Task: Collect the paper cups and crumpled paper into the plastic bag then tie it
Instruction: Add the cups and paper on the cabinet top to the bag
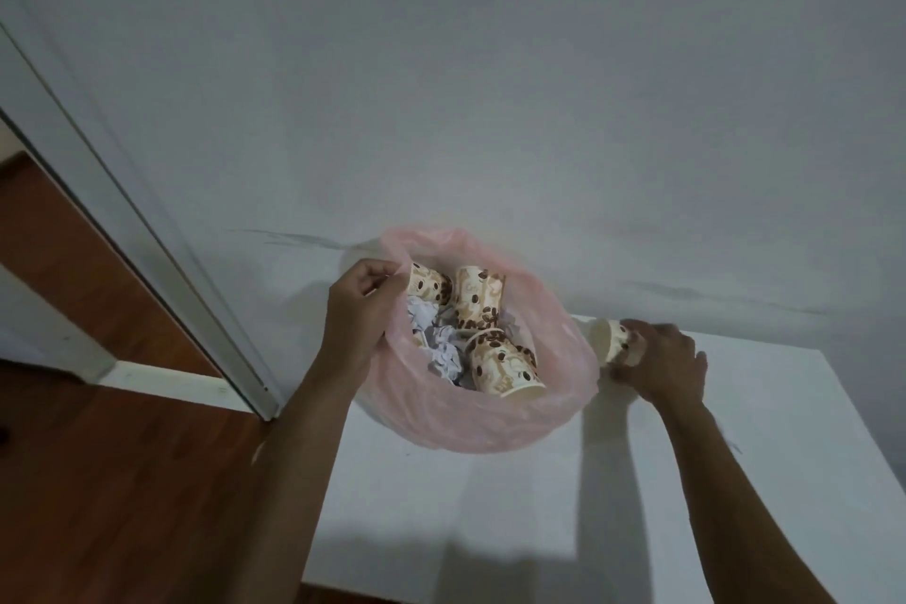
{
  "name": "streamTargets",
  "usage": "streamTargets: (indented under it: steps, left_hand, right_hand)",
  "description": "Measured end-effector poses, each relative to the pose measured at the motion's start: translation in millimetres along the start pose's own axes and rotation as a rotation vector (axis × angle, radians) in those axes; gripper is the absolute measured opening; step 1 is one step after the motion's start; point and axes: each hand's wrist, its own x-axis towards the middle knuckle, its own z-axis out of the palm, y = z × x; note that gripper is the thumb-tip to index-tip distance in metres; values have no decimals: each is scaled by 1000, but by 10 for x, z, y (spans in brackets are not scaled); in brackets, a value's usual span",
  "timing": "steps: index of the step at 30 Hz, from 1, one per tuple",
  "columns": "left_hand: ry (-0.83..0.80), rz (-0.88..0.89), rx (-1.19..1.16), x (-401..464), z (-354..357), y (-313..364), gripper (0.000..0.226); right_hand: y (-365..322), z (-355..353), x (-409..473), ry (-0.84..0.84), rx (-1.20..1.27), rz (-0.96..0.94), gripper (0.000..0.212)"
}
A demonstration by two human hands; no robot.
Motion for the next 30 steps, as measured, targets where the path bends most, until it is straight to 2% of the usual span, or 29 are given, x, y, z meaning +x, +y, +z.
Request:
streamTargets:
  steps: [3, 6, 9, 12, 16, 18, 23, 30]
  left_hand:
    - [92, 43, 96, 18, -76, 64, 6]
    - [164, 41, 124, 27, -199, 125, 3]
    - [187, 31, 72, 29, -324, 160, 9]
    - [164, 29, 28, 31, -397, 183, 11]
    - [112, 57, 80, 70, -436, 170, 2]
    - [71, 64, 58, 99, -443, 135, 3]
    - [-17, 25, 8, 173, -389, 79, 12]
    - [-171, 49, -35, 166, -86, 50, 15]
  right_hand:
    - [-196, -259, -83, 137, 377, 47, 76]
    - [-583, -616, -254, 323, 611, -59, 78]
    - [-1107, -910, -537, 292, 743, -246, 74]
    - [-1638, -943, -788, 212, 611, -329, 67]
    - [-2117, -640, -854, 105, 221, -366, 72]
    - [-2208, -517, -877, 65, 134, -394, 73]
    - [-2110, -527, -899, 218, 319, -338, 45]
    - [-1443, -540, -902, 494, 482, -121, 27]
